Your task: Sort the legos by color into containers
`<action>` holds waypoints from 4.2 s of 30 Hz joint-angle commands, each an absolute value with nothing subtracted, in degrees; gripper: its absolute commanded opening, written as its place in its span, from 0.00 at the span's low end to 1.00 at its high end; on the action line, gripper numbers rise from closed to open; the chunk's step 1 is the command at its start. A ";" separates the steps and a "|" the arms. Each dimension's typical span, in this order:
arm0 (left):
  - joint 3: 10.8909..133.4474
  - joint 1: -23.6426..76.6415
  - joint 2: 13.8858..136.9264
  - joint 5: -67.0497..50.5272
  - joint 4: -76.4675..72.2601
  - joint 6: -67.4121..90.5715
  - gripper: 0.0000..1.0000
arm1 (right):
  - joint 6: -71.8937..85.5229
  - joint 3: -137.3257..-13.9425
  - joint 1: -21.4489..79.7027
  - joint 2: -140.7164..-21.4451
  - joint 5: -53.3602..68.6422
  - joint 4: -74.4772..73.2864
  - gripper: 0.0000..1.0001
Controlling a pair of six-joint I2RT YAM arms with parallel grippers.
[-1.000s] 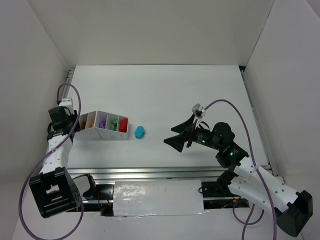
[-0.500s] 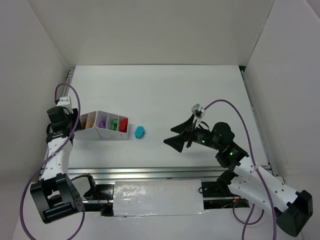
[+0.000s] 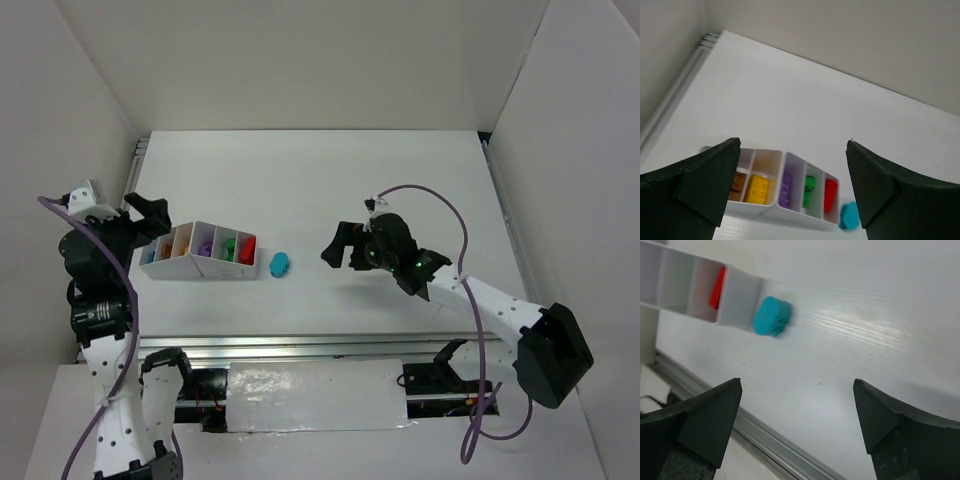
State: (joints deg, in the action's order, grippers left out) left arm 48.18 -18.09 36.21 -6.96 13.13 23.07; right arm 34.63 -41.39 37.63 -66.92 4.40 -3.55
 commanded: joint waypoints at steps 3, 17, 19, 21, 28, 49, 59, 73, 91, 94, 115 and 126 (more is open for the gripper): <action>56.41 -11.89 38.14 -18.11 23.80 23.56 1.00 | 45.34 -42.98 37.97 -65.84 -10.10 -10.01 1.00; 55.27 40.33 60.50 21.98 22.51 29.88 1.00 | 47.37 -44.03 37.18 -44.59 -20.48 -25.66 1.00; 56.42 40.60 67.28 19.78 20.05 30.06 1.00 | 47.72 -43.60 37.18 -42.02 -19.69 -26.63 1.00; 57.39 41.31 69.78 17.93 17.60 30.15 0.99 | 47.90 -42.37 37.18 -38.94 -18.81 -25.93 1.00; 59.24 41.75 77.07 21.98 18.81 31.99 1.00 | 47.73 -41.66 37.18 -41.13 -17.41 -26.63 1.00; 60.82 27.81 60.30 22.95 25.39 32.96 1.00 | 54.84 -61.65 49.65 -87.22 -18.87 -19.41 0.88; 61.61 23.03 49.22 21.18 32.95 27.16 1.00 | 56.86 -87.45 55.72 -114.34 -26.37 -32.96 0.88; 55.81 22.68 42.63 18.37 34.02 24.08 0.99 | 57.30 -88.87 55.99 -119.54 -25.49 -29.46 0.83; 48.00 22.59 36.31 9.96 31.30 26.54 0.99 | 56.42 -74.12 55.81 -105.87 -21.71 -18.05 0.00; 44.06 22.59 32.28 -3.04 26.38 27.15 1.00 | 57.65 -65.67 55.90 -95.24 -22.23 -13.46 0.00; 32.70 30.41 39.64 -23.91 -9.23 45.71 0.99 | 59.24 -58.52 66.27 -71.28 -36.82 -5.09 0.00; 34.10 30.85 40.87 -20.13 -6.24 42.45 0.91 | 58.54 -58.36 68.11 -69.70 -38.23 -4.13 0.00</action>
State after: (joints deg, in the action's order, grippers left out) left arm 31.88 30.55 41.12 -21.63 -4.58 44.34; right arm 59.24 -57.32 67.59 -71.48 -35.73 -5.58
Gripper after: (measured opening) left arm 0.919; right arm 0.545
